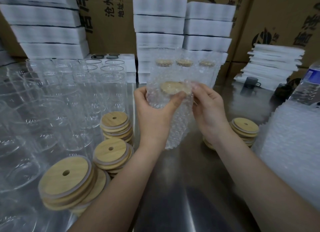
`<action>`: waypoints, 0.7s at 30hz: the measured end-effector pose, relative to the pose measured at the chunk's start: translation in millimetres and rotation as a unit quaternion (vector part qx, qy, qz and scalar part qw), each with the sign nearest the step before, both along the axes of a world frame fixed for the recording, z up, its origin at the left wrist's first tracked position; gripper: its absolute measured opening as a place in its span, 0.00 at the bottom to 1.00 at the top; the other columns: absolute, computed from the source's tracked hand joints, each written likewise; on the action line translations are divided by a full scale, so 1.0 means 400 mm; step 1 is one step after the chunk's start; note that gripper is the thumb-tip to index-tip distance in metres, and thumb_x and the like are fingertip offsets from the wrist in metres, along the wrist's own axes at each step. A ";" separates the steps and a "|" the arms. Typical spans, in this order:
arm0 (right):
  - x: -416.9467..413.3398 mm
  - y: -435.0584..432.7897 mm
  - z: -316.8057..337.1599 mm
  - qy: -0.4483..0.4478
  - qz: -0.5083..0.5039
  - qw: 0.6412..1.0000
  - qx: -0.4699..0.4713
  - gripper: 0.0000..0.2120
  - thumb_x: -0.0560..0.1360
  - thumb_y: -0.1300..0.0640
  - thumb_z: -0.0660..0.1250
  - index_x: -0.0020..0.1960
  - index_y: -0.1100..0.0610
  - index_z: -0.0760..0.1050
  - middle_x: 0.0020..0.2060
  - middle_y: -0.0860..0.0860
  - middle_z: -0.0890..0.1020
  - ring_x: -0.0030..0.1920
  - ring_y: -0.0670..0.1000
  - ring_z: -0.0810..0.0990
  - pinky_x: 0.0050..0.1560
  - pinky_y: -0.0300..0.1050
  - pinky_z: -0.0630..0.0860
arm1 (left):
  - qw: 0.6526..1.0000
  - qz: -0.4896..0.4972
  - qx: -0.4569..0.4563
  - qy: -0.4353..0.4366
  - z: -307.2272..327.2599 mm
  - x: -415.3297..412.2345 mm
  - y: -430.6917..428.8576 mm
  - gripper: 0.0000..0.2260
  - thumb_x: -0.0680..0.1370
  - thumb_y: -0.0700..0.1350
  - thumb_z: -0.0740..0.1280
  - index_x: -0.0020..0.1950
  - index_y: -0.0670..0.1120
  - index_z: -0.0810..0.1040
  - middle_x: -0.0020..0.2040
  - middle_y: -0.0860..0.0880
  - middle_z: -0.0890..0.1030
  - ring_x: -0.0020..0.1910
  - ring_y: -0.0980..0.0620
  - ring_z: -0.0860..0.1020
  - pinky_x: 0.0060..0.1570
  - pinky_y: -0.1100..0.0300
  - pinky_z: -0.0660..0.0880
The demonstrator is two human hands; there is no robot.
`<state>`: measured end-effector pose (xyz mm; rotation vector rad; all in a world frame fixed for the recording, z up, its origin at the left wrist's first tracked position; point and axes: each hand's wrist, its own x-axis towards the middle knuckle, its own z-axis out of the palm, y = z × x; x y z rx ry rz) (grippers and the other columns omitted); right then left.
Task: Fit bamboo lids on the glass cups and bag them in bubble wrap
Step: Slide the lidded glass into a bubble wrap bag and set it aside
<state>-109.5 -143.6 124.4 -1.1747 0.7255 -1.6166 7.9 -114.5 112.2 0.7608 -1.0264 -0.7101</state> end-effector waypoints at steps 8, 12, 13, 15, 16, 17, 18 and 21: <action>-0.005 -0.012 -0.004 -0.005 -0.057 0.998 0.001 0.06 0.79 0.62 0.65 0.48 0.57 0.81 0.42 0.50 0.80 0.44 0.50 0.76 0.44 0.43 0.74 | 1.000 0.020 -0.017 -0.015 -0.016 0.008 0.021 0.28 0.73 0.62 0.62 0.61 0.42 0.70 0.53 0.49 0.74 0.56 0.47 0.73 0.63 0.53 0.70; -0.004 -0.015 -0.013 0.006 -0.069 0.998 0.004 0.05 0.80 0.60 0.65 0.49 0.57 0.80 0.45 0.52 0.80 0.46 0.51 0.77 0.46 0.45 0.75 | 0.996 -0.021 0.017 -0.083 -0.067 0.002 0.042 0.38 0.66 0.54 0.67 0.73 0.46 0.61 0.68 0.44 0.70 0.68 0.44 0.70 0.67 0.40 0.68; -0.003 -0.015 -0.014 0.005 -0.076 0.997 0.007 0.05 0.80 0.59 0.65 0.49 0.56 0.80 0.45 0.52 0.80 0.47 0.52 0.77 0.47 0.46 0.75 | 0.993 -0.032 0.031 -0.110 -0.073 0.003 0.041 0.42 0.62 0.53 0.67 0.74 0.48 0.58 0.69 0.45 0.69 0.69 0.44 0.68 0.67 0.40 0.67; -0.003 -0.015 -0.013 0.003 -0.091 0.996 0.011 0.06 0.80 0.58 0.65 0.50 0.56 0.80 0.43 0.50 0.81 0.46 0.50 0.78 0.47 0.46 0.76 | 0.983 -0.031 0.081 -0.162 -0.079 0.003 0.034 0.48 0.57 0.53 0.65 0.76 0.52 0.53 0.71 0.47 0.65 0.72 0.46 0.65 0.70 0.41 0.64; -0.003 -0.014 -0.012 0.002 -0.098 0.995 0.012 0.06 0.80 0.58 0.65 0.51 0.56 0.81 0.42 0.49 0.81 0.44 0.48 0.78 0.45 0.44 0.76 | 0.974 -0.016 0.112 -0.196 -0.079 0.003 0.031 0.50 0.56 0.54 0.66 0.77 0.52 0.51 0.72 0.48 0.63 0.73 0.47 0.63 0.71 0.42 0.63; -0.003 -0.014 -0.011 0.000 -0.104 0.994 0.011 0.06 0.80 0.58 0.65 0.51 0.56 0.81 0.42 0.48 0.81 0.43 0.47 0.79 0.44 0.42 0.76 | 0.963 -0.002 0.141 -0.230 -0.079 0.003 0.029 0.51 0.57 0.53 0.69 0.77 0.52 0.49 0.72 0.48 0.61 0.73 0.47 0.62 0.72 0.43 0.62; -0.003 -0.013 -0.010 -0.003 -0.109 0.994 0.010 0.06 0.80 0.58 0.65 0.52 0.56 0.81 0.42 0.48 0.82 0.43 0.46 0.79 0.43 0.42 0.76 | 0.954 0.004 0.161 -0.253 -0.081 0.003 0.025 0.52 0.59 0.50 0.73 0.77 0.51 0.48 0.72 0.48 0.61 0.72 0.48 0.62 0.73 0.44 0.61; 0.000 -0.011 -0.008 -0.003 -0.116 0.993 0.003 0.06 0.79 0.58 0.66 0.53 0.57 0.81 0.44 0.49 0.83 0.44 0.48 0.80 0.43 0.43 0.78 | 0.943 0.002 0.193 -0.273 -0.095 0.014 0.008 0.51 0.65 0.41 0.79 0.78 0.51 0.48 0.72 0.47 0.62 0.71 0.48 0.64 0.71 0.48 0.64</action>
